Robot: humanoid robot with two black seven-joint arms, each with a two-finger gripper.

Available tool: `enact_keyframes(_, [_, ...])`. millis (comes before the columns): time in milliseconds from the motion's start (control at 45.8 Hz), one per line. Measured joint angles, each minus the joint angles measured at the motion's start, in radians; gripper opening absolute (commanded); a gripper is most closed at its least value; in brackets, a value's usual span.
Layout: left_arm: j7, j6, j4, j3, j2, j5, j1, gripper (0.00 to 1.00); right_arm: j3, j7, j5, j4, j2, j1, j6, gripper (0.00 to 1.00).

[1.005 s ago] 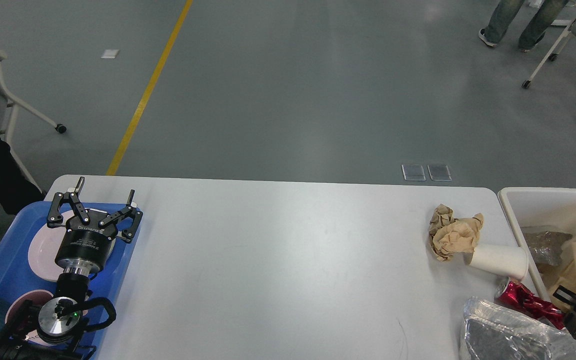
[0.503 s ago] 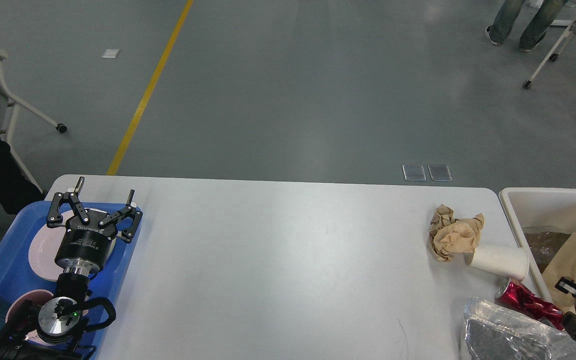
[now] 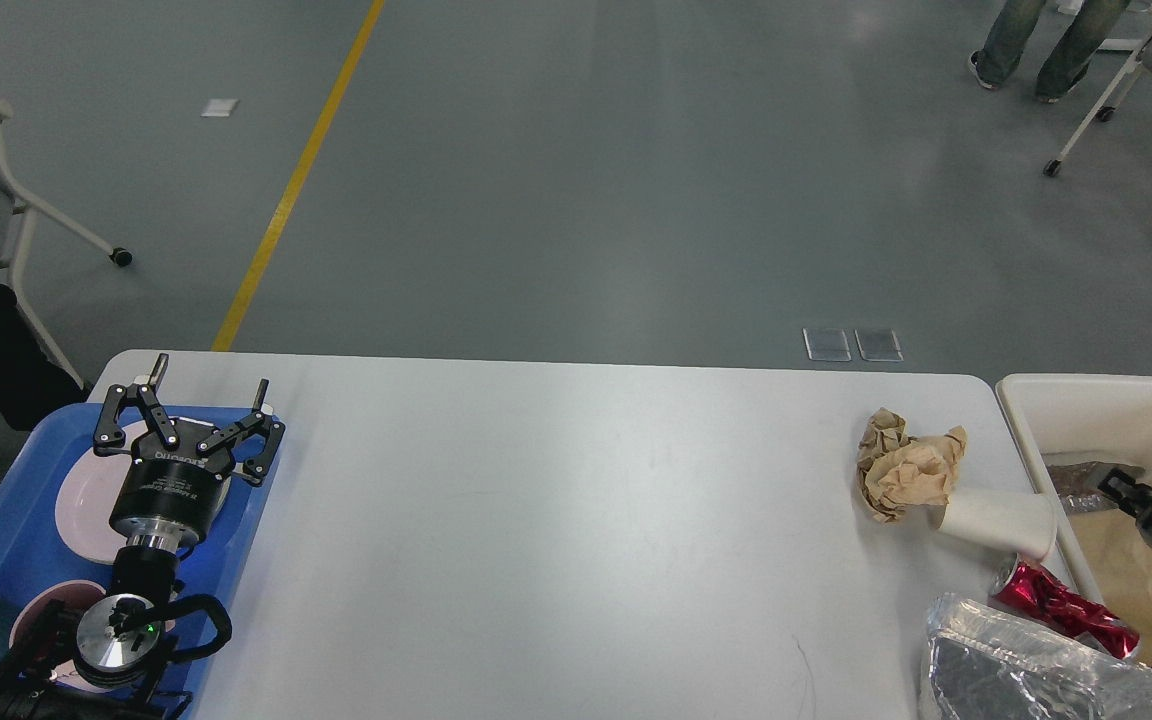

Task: Tidy desktop
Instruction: 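Release the paper bag inside the bin with the right gripper, then raise the right gripper out of the bin over the table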

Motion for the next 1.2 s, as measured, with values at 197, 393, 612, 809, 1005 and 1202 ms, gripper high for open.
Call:
enact_keyframes(197, [0.0, 0.0, 0.0, 0.001, 0.0, 0.0, 0.0, 0.96, -0.02, -0.006, -0.207, 0.359, -0.031, 0.397, 0.198, 1.0])
enact_keyframes(393, [0.0, 0.0, 0.0, 0.002, 0.0, 0.0, 0.0, 0.96, -0.089, -0.027, -0.249, 0.575, 0.051, 0.761, 0.489, 1.0])
enact_keyframes(612, [0.0, 0.0, 0.0, 0.002, 0.0, 0.0, 0.0, 0.96, -0.151, -0.031, -0.244, 0.839, 0.148, 1.097, 0.703, 1.0])
enact_keyframes(809, [0.0, 0.0, 0.001, 0.001, 0.0, 0.0, 0.0, 0.96, -0.187, -0.032, -0.196, 1.152, 0.158, 1.349, 0.603, 0.95])
enact_keyframes(1005, [0.0, 0.0, 0.001, 0.0, 0.0, 0.0, 0.0, 0.96, -0.199, -0.032, -0.182, 1.265, 0.182, 1.442, 0.578, 0.93])
enact_keyframes(1202, [0.0, 0.0, 0.001, 0.0, 0.0, 0.0, 0.0, 0.96, -0.219, -0.031, -0.182, 1.277, 0.153, 1.407, 0.538, 0.93])
